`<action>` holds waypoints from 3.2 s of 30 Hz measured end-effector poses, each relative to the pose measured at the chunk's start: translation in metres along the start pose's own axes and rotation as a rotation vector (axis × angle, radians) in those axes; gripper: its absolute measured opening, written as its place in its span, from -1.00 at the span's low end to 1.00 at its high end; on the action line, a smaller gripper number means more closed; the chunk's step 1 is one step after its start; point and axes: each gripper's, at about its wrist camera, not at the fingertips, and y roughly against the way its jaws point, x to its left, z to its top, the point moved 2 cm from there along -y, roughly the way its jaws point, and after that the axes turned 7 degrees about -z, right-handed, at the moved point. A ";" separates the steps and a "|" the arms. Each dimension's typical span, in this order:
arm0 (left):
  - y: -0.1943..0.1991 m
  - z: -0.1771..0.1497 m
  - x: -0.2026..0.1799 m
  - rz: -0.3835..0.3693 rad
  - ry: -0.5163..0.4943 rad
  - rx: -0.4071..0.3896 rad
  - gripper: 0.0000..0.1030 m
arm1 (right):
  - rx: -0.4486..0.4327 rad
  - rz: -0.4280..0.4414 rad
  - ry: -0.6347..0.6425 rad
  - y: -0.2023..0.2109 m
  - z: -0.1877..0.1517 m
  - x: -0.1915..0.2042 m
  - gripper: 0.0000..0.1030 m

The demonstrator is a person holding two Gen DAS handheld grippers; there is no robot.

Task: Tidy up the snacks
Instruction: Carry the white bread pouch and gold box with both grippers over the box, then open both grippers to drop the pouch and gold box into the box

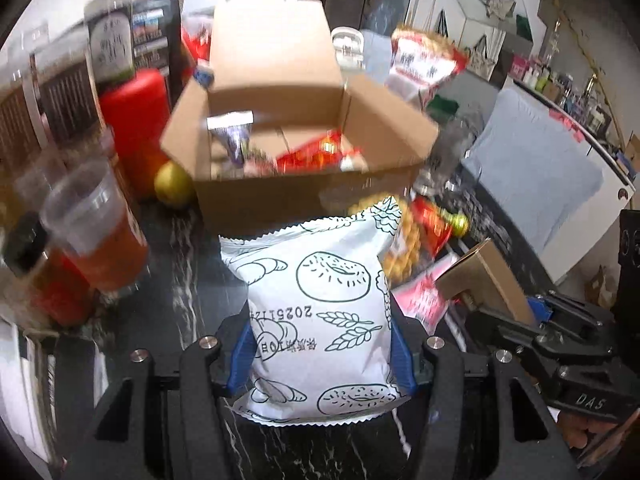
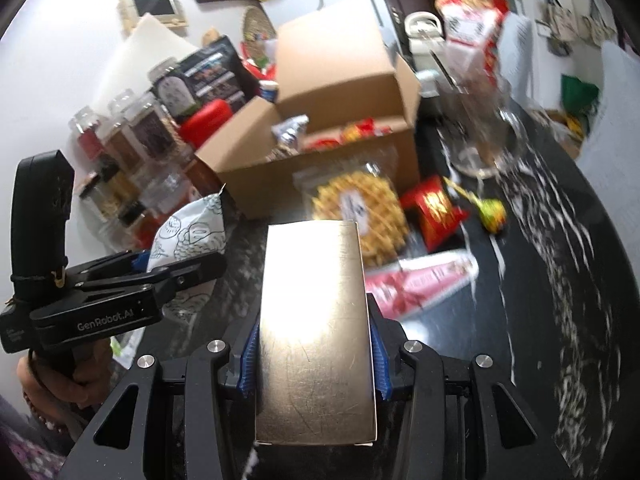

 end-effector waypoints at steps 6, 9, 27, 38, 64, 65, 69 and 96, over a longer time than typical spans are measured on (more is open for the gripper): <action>0.019 0.032 -0.006 -0.001 -0.024 -0.094 0.08 | -0.051 0.019 0.049 0.009 0.029 0.010 -0.14; 0.027 0.048 -0.009 -0.007 -0.036 -0.134 0.08 | -0.089 0.003 0.071 0.014 0.046 0.014 -0.14; 0.021 0.141 -0.012 -0.044 -0.100 -0.294 0.08 | -0.230 0.004 0.114 0.017 0.140 0.013 -0.14; -0.013 0.196 0.018 -0.023 -0.066 -0.328 0.08 | -0.253 -0.029 0.123 -0.028 0.199 0.001 -0.14; -0.125 0.213 0.071 0.090 0.005 -0.129 0.08 | -0.095 -0.042 0.084 -0.140 0.239 -0.018 -0.14; -0.129 0.212 0.072 0.092 0.010 -0.115 0.08 | -0.083 -0.044 0.082 -0.144 0.238 -0.019 -0.14; -0.143 0.209 0.077 0.098 0.039 -0.063 0.08 | -0.048 -0.076 0.098 -0.157 0.234 -0.019 -0.14; -0.132 0.213 0.073 0.306 0.023 -0.065 0.09 | -0.044 -0.124 0.130 -0.152 0.231 -0.015 0.19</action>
